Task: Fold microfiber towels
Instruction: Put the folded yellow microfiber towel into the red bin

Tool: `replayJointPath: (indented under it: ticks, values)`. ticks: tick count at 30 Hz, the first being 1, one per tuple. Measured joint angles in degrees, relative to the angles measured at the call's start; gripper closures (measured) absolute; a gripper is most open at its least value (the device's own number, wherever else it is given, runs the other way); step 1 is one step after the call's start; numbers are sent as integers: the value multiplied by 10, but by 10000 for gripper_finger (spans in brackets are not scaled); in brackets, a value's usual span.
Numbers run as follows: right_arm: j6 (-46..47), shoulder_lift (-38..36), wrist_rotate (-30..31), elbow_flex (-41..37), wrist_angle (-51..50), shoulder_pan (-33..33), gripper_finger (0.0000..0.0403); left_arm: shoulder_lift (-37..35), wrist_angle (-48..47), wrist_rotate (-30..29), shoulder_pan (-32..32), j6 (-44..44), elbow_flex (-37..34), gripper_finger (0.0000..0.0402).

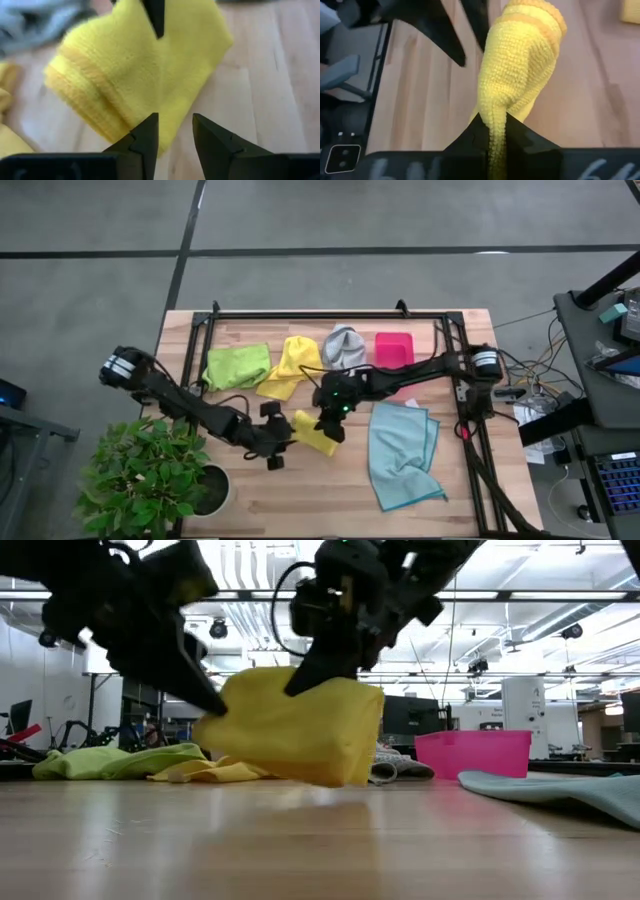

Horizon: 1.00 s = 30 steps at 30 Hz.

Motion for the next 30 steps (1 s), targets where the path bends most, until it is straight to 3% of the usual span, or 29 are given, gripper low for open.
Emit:
replayJointPath:
  ticks: [8,18,30]
  values:
    - [33,-110,87,-94,3,0,390,-75,7,-69,6,97,0,297]
    - [87,-268,230,-205,15,0,390,-112,10,-106,7,131,0,297]
    - [115,-420,259,-273,45,-24,390,-98,11,-113,7,128,0,297]
